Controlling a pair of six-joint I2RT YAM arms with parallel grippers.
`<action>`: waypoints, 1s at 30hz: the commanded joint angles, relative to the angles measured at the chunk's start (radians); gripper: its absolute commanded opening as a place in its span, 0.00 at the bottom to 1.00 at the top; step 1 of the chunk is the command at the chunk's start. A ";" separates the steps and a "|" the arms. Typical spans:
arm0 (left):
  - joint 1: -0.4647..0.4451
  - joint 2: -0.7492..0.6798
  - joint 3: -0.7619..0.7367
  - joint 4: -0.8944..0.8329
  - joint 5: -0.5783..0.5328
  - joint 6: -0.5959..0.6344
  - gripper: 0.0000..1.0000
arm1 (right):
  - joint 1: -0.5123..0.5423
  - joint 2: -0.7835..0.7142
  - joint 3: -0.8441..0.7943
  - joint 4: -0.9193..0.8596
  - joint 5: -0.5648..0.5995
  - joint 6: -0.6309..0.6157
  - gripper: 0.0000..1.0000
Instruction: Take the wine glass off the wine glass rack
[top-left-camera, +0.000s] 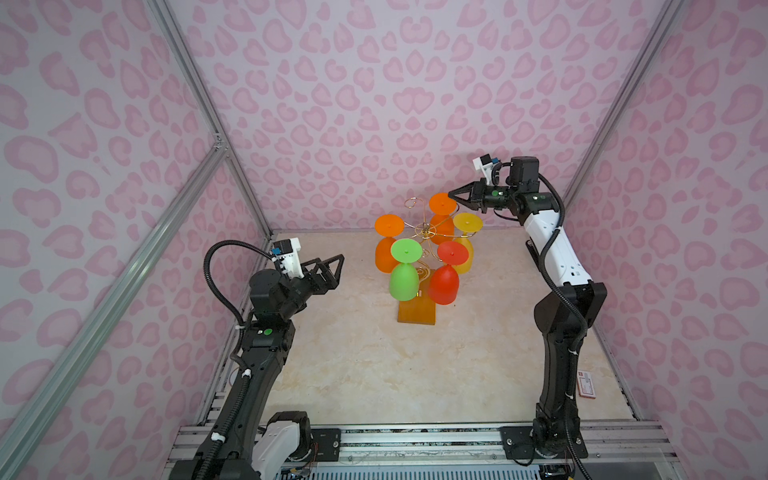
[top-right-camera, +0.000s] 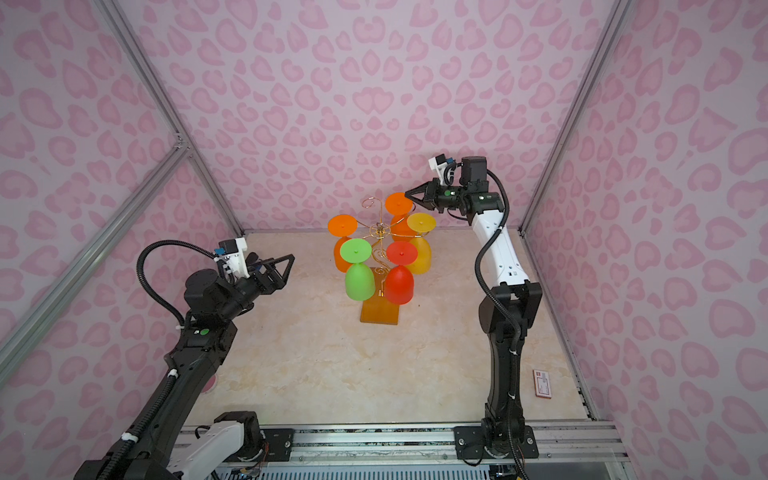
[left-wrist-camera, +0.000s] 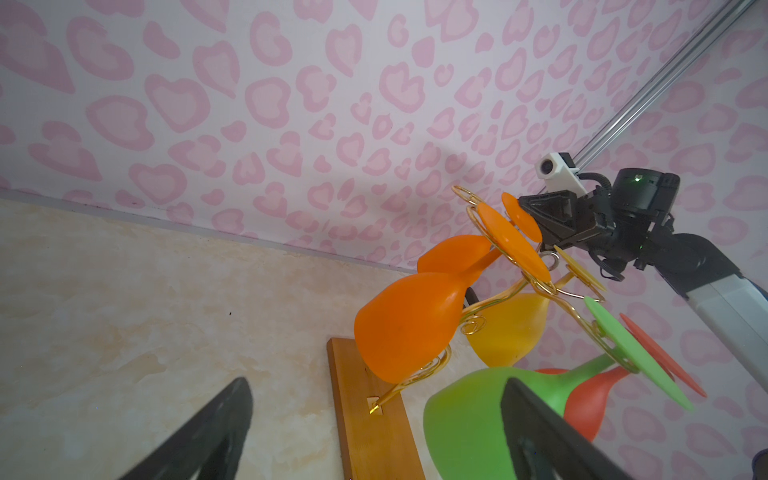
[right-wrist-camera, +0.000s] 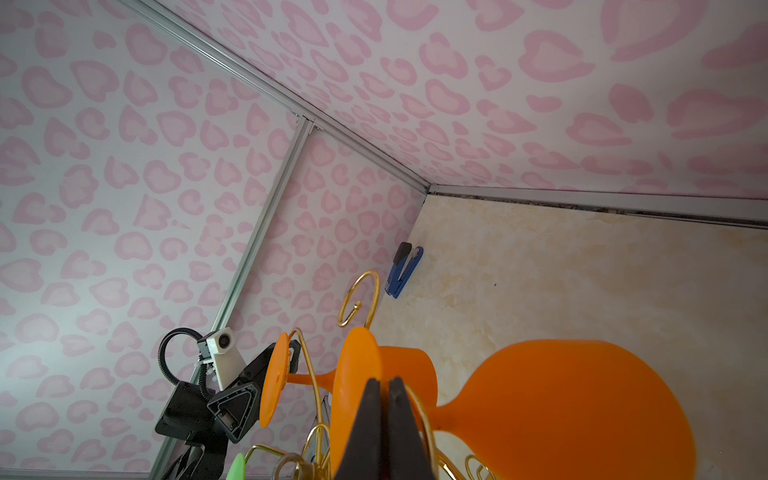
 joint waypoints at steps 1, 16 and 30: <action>0.000 0.002 0.007 0.013 0.000 0.013 0.95 | 0.000 0.000 -0.017 0.014 -0.032 0.036 0.00; 0.000 0.003 0.004 0.018 0.002 0.012 0.95 | -0.014 -0.102 -0.285 0.436 -0.076 0.341 0.00; 0.000 0.017 0.010 0.019 0.004 0.014 0.95 | -0.023 -0.127 -0.323 0.543 -0.078 0.446 0.00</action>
